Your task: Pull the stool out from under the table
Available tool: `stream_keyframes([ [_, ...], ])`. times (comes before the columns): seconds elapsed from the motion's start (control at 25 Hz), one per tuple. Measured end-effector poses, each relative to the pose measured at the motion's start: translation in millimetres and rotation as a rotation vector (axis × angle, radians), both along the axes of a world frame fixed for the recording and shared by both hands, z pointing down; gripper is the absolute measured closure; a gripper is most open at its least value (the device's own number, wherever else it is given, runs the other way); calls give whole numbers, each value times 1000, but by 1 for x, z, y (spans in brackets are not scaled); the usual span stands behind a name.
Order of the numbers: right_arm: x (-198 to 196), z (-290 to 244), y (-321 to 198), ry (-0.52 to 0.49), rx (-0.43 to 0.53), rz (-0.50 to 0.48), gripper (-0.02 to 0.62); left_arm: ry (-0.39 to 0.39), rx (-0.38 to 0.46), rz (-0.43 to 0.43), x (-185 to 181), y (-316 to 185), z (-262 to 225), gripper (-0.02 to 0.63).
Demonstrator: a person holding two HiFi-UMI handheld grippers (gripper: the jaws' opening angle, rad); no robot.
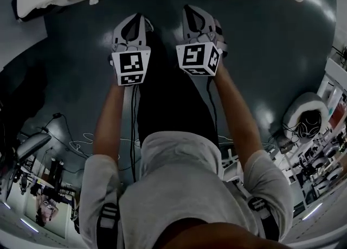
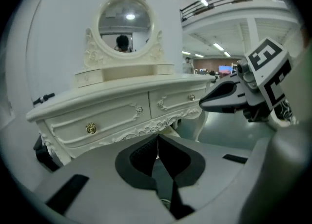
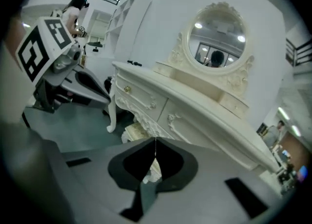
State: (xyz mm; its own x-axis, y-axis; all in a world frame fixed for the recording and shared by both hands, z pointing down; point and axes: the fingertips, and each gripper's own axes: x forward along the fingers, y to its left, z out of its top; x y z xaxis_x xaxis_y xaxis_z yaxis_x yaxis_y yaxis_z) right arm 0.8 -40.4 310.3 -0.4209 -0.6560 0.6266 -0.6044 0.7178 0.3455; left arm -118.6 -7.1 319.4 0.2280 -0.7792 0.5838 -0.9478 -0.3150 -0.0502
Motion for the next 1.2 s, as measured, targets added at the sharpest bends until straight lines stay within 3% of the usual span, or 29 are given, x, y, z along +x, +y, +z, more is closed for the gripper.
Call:
stream_keyframes([
  [0.2, 33, 51, -10, 55, 39, 52, 580, -187, 6, 69, -19, -13, 49, 600],
  [0.32, 46, 99, -23, 111, 17, 92, 580, -295, 2, 110, -34, -27, 85, 600],
  [0.44, 43, 132, -35, 105, -20, 104, 580, -377, -15, 142, -46, -40, 121, 600],
  [0.72, 42, 171, -30, 74, -94, 152, 580, -320, -26, 99, -49, -39, 155, 600],
  [1.08, 44, 222, -46, 108, -99, 143, 580, -354, -40, 104, -68, -58, 214, 600],
  [1.2, 45, 232, -61, 134, -71, 133, 580, -368, -19, 146, -63, -72, 222, 600],
])
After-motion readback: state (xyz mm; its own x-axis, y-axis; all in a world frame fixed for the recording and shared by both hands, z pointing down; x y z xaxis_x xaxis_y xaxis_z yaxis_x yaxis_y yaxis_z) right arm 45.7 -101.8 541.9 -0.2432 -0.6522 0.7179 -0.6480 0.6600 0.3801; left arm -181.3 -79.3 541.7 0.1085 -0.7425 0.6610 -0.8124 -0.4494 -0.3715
